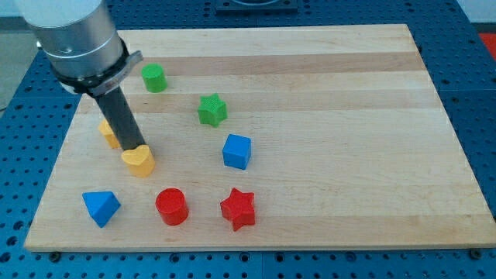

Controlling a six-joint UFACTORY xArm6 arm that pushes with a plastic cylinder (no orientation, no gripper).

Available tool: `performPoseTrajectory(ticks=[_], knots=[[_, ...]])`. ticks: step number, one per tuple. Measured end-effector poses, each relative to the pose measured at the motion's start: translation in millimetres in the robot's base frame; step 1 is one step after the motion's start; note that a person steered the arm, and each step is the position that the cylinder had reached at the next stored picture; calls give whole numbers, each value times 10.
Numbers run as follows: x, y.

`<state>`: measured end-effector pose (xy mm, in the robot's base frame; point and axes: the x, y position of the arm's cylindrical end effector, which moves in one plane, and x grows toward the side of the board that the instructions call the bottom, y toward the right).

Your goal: Slide the yellow heart in between the yellow hexagon and the blue triangle

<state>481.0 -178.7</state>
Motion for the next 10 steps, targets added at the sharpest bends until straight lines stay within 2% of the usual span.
performPoseTrajectory(ticks=[1,4,6,8,10], knots=[[-42,491],[175,544],[259,287],[502,385],[483,-176]])
